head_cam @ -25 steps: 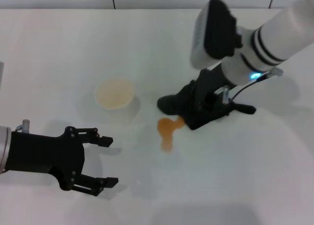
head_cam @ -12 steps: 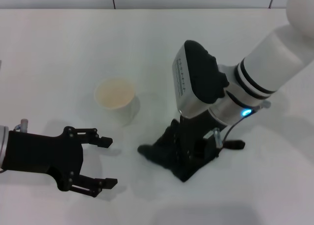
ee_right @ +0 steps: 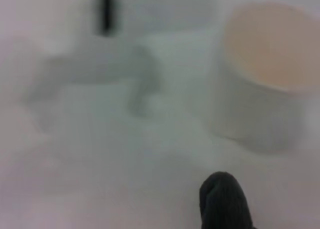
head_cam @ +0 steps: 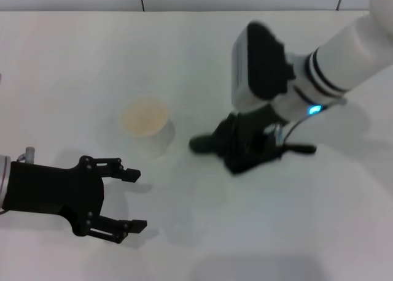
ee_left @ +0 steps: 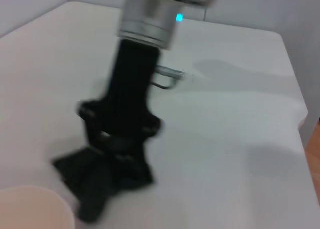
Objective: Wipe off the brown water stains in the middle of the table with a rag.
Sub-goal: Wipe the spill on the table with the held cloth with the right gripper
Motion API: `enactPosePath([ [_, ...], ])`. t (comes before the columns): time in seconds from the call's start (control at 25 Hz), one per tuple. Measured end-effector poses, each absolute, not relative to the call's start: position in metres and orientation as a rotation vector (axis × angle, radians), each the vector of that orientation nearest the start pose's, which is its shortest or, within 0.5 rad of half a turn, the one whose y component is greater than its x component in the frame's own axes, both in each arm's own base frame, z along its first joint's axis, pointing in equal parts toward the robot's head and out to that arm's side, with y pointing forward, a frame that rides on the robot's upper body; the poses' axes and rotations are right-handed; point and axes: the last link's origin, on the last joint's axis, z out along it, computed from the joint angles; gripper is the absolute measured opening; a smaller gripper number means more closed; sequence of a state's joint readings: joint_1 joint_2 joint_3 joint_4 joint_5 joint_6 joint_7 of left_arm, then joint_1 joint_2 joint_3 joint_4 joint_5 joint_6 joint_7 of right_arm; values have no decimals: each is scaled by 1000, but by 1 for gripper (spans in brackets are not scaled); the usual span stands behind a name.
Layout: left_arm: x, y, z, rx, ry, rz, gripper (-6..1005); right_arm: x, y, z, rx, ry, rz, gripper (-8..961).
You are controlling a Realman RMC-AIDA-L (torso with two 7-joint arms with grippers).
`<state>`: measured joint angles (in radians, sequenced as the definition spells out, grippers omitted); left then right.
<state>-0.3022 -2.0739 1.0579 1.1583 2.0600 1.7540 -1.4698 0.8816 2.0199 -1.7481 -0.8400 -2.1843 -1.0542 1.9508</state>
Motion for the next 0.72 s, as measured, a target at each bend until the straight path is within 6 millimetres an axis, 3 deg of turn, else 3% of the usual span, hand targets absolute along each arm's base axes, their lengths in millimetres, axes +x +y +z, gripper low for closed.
enactPosePath([
  [0.2, -254, 273, 19, -3051, -279, -280, 890, 142, 403, -84, -2874, -26, -403, 86],
  [0.52, -253, 278, 21, -3029, -275, -292, 890, 129, 341, -112, -3183, -183, -491, 85],
  [0.72, -254, 279, 22, -3018, -275, -294, 890, 123, 335, -113, -3201, -209, -403, 85],
])
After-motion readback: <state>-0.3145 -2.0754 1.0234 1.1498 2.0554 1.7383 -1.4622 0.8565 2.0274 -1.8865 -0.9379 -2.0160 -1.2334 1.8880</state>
